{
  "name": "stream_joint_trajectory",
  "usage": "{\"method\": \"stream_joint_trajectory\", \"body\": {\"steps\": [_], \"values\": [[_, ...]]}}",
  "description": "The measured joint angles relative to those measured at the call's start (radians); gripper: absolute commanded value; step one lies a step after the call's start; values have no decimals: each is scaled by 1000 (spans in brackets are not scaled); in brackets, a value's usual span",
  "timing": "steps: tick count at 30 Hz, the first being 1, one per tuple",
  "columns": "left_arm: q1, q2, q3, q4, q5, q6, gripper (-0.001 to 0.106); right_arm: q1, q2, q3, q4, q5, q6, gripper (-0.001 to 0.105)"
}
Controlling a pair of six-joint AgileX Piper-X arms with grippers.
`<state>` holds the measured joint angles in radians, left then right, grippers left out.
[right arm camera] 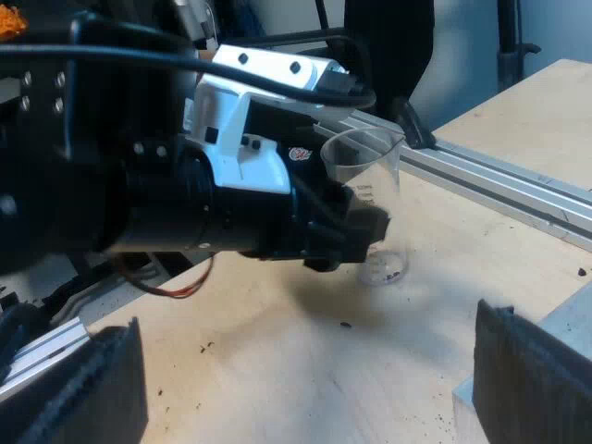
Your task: Pour the beans into the coffee machine
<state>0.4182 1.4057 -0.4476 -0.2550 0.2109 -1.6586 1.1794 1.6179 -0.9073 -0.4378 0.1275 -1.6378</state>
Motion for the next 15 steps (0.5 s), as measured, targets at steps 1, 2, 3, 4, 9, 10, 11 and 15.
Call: {"method": "stream_joint_trajectory", "body": {"steps": [1, 2, 3, 4, 9, 10, 11, 15], "values": [[0, -10, -5, 31, -2, 0, 63, 0, 0, 0, 0, 0, 0, 74], [0, -30, -14, 97, -5, 2, 63, 0, 0, 0, 0, 0, 0, 74], [0, -48, -21, 153, -6, 2, 63, 0, 0, 0, 0, 0, 0, 74], [0, -58, -24, 185, -8, 2, 63, 0, 0, 0, 2, 0, 0, 74], [0, -165, -28, 366, -44, -24, 63, 0, 0, 0, 18, 0, 0, 74], [0, -180, -30, 384, -48, -31, 63, 0, 0, 0, 21, 0, 0, 74], [0, -208, -30, 421, -55, -47, 63, 0, -4, 0, 34, 0, 0, 74], [0, -317, -30, 569, -60, -98, 63, 0, -35, 0, 126, 0, -4, 74]]}}
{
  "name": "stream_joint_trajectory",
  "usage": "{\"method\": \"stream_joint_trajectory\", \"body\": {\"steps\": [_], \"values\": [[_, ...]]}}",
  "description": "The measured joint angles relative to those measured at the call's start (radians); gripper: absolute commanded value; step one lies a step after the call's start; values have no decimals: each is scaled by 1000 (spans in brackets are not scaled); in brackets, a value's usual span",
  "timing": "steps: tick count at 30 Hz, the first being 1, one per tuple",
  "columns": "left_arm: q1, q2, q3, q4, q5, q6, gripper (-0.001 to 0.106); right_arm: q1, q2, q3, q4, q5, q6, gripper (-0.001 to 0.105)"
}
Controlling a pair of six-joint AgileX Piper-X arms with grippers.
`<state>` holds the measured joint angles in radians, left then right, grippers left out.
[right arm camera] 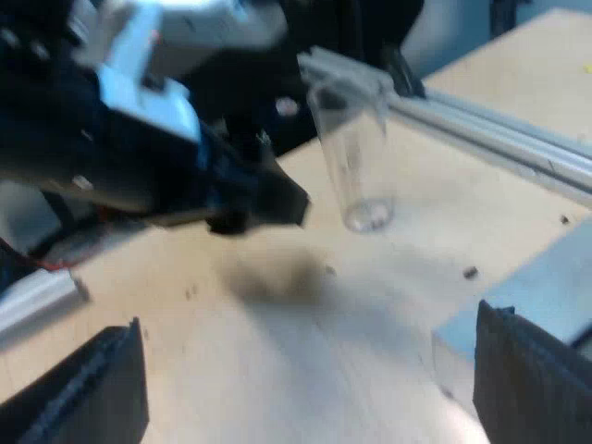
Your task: Pour the beans into the coffee machine
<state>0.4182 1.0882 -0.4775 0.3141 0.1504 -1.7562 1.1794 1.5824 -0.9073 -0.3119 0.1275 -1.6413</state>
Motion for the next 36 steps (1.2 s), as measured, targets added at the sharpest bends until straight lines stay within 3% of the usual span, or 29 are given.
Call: {"method": "stream_joint_trajectory", "body": {"steps": [8, 12, 16, 18, 24, 27, 31, 36], "values": [[-20, -192, 0, 154, -3, -103, 63, 0, -131, 0, 192, -2, -11, 74], [-121, -378, -28, 275, -5, -121, 63, 0, -261, 0, 330, -3, -11, 74], [-189, -478, -79, 318, 4, -121, 63, 0, -372, 0, 421, 0, -11, 74], [-236, -519, -119, 335, 36, -121, 63, 0, -437, 0, 505, 56, -11, 74], [-285, -555, -265, 337, 147, -121, 63, -57, -597, 0, 692, 201, -11, 74], [-290, -555, -331, 334, 159, -121, 63, -119, -670, -4, 763, 222, -11, 74], [-290, -555, -370, 326, 170, -121, 63, -215, -752, -29, 851, 235, -11, 74], [-318, -555, -372, 306, 187, -121, 63, -464, -868, -50, 939, 235, -11, 74]]}}
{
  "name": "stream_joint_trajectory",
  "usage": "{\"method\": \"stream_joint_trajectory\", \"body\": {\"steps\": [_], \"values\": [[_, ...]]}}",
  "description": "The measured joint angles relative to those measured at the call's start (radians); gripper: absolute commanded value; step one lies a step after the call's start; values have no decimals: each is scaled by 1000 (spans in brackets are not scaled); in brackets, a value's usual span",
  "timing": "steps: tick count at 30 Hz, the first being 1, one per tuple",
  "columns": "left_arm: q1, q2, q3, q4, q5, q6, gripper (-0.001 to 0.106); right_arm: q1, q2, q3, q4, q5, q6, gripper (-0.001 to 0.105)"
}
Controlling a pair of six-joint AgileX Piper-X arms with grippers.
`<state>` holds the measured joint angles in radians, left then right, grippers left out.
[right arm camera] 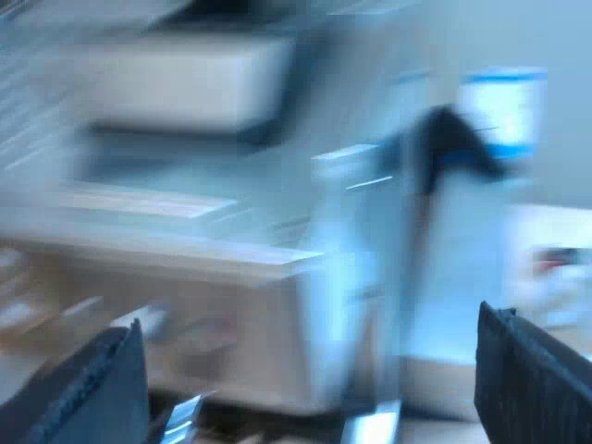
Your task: Pour the beans into the coffee machine
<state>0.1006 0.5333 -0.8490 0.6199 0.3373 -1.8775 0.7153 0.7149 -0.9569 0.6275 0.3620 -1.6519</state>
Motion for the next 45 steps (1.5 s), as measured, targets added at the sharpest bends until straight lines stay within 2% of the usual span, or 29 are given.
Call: {"method": "stream_joint_trajectory", "body": {"steps": [4, 10, 12, 16, 19, 22, 26, 30, 34, 41, 45], "values": [[-16, 0, 0, 0, 5, 0, 63, -153, -52, -4, 53, -11, 0, 74], [-16, 0, 0, 0, 5, 7, 63, -387, -74, -3, 171, -124, -10, 74], [-19, 0, 0, 5, 5, 23, 63, -519, -79, -3, 208, -152, -53, 74], [-19, -18, 0, 30, 5, 39, 63, -672, -106, -3, 241, -164, -115, 74], [-29, -49, 0, 56, -45, 66, 63, -715, -126, -3, 252, -182, -126, 74], [-61, -104, 0, 87, -106, 124, 63, -742, -150, -3, 256, -187, -132, 74], [-103, -205, 0, 186, -135, 184, 63, -757, -300, -3, 304, -195, -155, 74], [-104, -295, 0, 287, -157, 190, 63, -757, -400, -3, 331, -208, -158, 74], [-104, -366, 0, 334, -159, 192, 63, -757, -473, 4, 356, -207, -158, 74], [-104, -525, -1, 406, -196, 195, 63, -757, -643, 81, 362, -207, -158, 74], [-104, -548, -4, 488, -197, 195, 63, -757, -720, 121, 388, -207, -158, 74]]}}
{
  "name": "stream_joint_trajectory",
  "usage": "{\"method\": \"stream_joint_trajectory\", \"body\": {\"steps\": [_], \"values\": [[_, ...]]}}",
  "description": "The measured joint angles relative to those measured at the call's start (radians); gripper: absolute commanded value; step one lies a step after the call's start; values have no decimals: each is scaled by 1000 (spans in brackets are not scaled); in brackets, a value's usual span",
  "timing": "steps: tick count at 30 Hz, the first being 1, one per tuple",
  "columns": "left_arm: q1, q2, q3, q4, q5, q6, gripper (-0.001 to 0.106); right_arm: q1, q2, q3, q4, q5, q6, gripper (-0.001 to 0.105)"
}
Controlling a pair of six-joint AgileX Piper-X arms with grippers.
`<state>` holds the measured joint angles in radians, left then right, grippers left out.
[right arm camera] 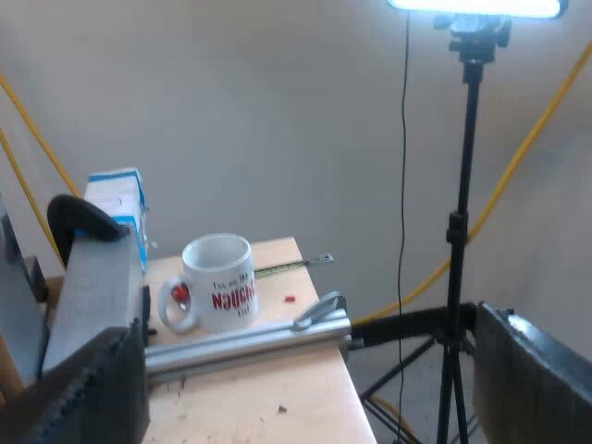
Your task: Pour the beans into the coffee machine
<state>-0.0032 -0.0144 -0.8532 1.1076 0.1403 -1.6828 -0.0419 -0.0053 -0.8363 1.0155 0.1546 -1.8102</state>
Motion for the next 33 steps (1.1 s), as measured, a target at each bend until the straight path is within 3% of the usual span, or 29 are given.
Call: {"method": "stream_joint_trajectory", "body": {"steps": [9, 12, 19, 23, 25, 28, 33], "values": [[0, 0, -21, 232, -9, 4, 63, 0, -8, 13, 85, -35, 0, 74], [0, 0, 4, 202, -20, 8, 63, 0, -8, 34, 69, -58, 0, 74], [0, 0, 174, -18, -23, 8, 63, 0, -8, 156, -22, -82, 0, 74], [0, 0, 220, -63, -23, -11, 63, 0, -8, 210, -29, -82, 0, 74], [0, 2, 308, -87, -23, -37, 63, 0, -8, 269, -32, -82, 0, 74], [0, 2, 360, -119, -23, -37, 63, 0, -8, 325, -32, -82, 0, 74], [0, 4, 374, -129, -23, -37, 63, 0, -6, 357, -49, -82, 2, 74]]}}
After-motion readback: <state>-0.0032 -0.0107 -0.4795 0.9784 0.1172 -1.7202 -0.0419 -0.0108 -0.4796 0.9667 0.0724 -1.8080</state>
